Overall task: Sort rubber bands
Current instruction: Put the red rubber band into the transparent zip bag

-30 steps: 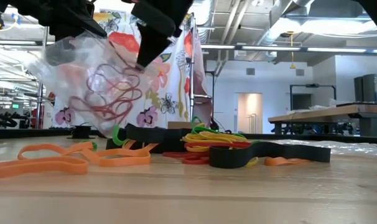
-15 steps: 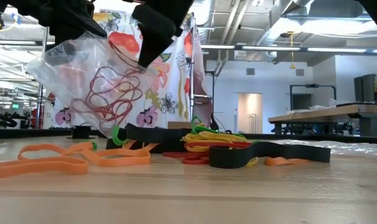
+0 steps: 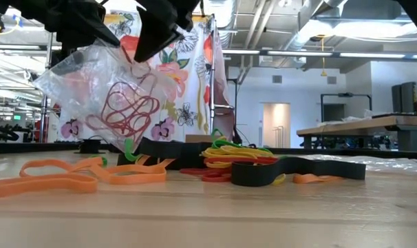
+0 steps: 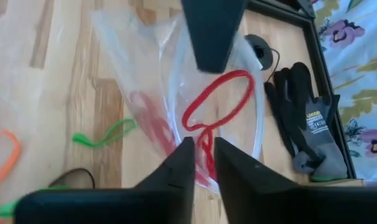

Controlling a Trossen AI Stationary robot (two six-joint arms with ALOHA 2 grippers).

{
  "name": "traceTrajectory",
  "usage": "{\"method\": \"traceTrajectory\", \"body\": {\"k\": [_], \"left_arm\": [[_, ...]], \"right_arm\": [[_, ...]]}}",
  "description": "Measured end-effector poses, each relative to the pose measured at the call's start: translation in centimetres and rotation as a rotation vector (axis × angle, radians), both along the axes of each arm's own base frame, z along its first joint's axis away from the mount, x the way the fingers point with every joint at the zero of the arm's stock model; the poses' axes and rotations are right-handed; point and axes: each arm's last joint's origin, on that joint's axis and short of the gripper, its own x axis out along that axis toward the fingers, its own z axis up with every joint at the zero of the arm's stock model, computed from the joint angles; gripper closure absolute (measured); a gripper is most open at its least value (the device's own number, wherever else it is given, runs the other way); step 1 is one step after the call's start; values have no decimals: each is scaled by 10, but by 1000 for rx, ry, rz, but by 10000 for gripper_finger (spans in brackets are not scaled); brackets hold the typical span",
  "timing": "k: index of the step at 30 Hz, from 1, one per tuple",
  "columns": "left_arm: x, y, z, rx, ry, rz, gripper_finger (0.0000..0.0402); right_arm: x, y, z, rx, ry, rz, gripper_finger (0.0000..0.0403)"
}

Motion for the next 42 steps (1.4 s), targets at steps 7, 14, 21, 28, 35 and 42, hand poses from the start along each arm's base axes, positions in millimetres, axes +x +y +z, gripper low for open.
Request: {"method": "traceTrajectory", "body": {"k": [7, 14, 21, 28, 35, 42], "left_arm": [[0, 0, 0, -2, 0, 0, 402], [0, 0, 0, -2, 0, 0, 402], [0, 0, 0, -4, 0, 0, 402], [0, 0, 0, -12, -1, 3, 401], [0, -1, 1, -20, -9, -13, 402], [1, -3, 2, -30, -23, -57, 402]], "right_arm": [[-2, -1, 16, 12, -13, -7, 268], [1, 4, 23, 98, -66, 30, 307], [2, 5, 23, 111, -64, 75, 400], [6, -1, 15, 145, -73, 88, 402], [8, -17, 10, 156, -68, 59, 402], [9, -25, 9, 184, -61, 47, 403]]}}
